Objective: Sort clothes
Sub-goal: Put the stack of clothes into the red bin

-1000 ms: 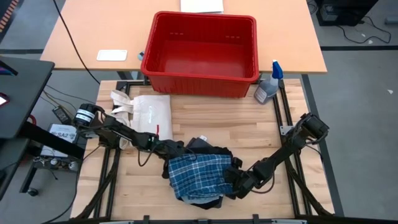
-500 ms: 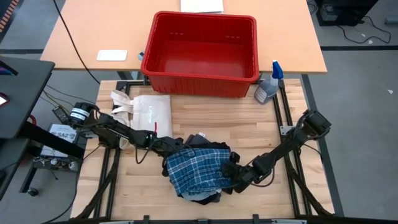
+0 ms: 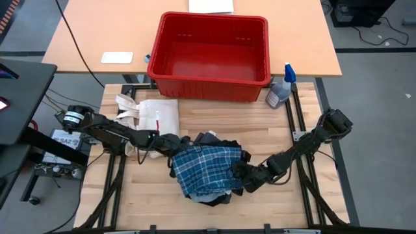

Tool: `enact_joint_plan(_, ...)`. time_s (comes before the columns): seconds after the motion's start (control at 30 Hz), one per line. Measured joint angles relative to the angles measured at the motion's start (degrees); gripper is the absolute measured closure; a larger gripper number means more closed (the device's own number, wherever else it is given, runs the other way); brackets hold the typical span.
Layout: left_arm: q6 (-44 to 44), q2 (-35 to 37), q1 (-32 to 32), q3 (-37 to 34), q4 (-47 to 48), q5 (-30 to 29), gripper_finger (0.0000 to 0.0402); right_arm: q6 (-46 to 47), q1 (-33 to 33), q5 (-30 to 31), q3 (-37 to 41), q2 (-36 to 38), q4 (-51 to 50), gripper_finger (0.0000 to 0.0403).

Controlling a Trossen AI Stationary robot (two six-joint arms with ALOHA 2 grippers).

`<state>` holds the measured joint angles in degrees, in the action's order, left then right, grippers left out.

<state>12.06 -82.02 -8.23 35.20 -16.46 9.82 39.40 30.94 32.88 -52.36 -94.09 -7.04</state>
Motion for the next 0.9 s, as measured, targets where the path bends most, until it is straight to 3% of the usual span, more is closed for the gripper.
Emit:
enact_joint_plan(0.3, 0.77, 4.91, 4.92, 2.40, 4.08, 0.09, 0.0182, -6.79, -5.71, -2.03, 0.00, 6.42, -1.76, 0.0056)
enact_joint_plan(0.7, -11.58, 4.83, 18.41, 24.00, 27.83, -0.14, 0.0182, -14.88, -19.54, -6.19, 0.00, 19.83, -6.44, 0.0056)
enact_joint_plan(0.9, -12.93, 4.81, 28.99, 33.89, 30.14, 1.94, 0.0182, -20.32, -31.42, -13.37, -0.07, 27.65, -4.85, 0.0056)
